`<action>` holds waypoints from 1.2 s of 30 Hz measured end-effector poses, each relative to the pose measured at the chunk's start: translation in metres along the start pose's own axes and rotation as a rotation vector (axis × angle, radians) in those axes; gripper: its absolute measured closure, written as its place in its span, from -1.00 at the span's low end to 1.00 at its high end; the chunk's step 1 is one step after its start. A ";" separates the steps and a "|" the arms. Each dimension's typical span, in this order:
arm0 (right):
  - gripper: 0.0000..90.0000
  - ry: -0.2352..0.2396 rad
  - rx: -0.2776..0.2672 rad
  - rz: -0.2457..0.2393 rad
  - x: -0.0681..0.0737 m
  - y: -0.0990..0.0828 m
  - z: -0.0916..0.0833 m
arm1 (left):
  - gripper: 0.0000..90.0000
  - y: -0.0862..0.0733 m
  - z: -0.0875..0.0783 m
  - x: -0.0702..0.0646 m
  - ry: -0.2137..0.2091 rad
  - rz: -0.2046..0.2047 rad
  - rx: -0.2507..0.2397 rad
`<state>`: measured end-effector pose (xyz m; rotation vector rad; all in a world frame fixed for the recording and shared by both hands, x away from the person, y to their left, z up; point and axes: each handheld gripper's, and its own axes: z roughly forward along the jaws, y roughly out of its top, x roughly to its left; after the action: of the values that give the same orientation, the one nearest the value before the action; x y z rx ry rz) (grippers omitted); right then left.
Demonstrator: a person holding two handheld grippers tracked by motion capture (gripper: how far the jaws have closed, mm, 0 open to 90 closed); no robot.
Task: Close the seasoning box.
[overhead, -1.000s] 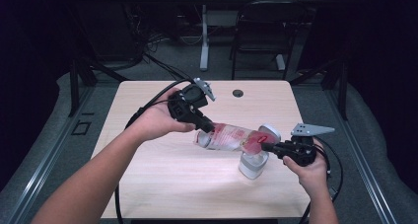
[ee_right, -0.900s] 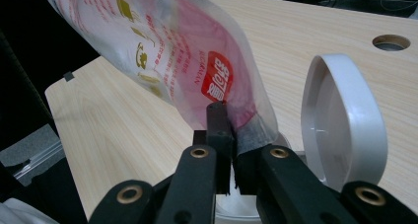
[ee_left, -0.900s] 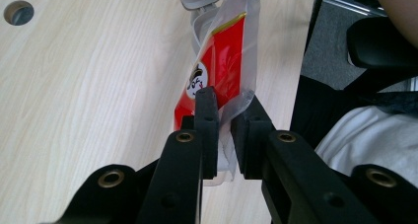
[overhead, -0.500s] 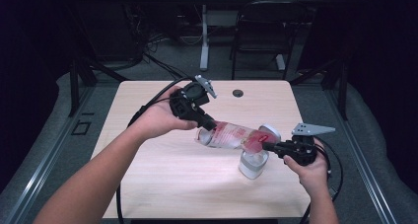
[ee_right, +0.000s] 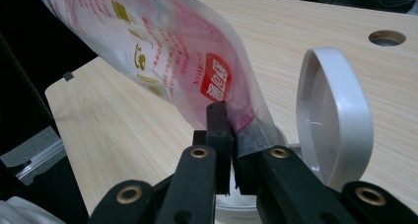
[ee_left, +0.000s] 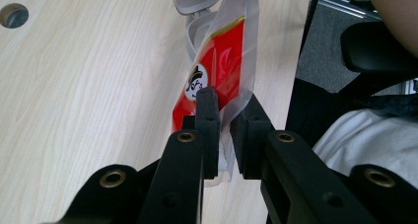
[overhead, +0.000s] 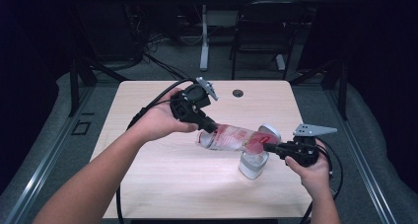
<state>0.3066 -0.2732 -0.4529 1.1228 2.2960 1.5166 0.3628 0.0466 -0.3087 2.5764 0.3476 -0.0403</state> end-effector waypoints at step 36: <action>0.97 0.025 0.013 0.027 -0.002 -0.001 0.007 | 0.83 0.006 -0.010 -0.001 0.017 0.000 -0.023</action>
<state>0.3108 -0.2698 -0.4573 1.1485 2.3189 1.5360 0.3632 0.0462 -0.2971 2.5556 0.3529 -0.0144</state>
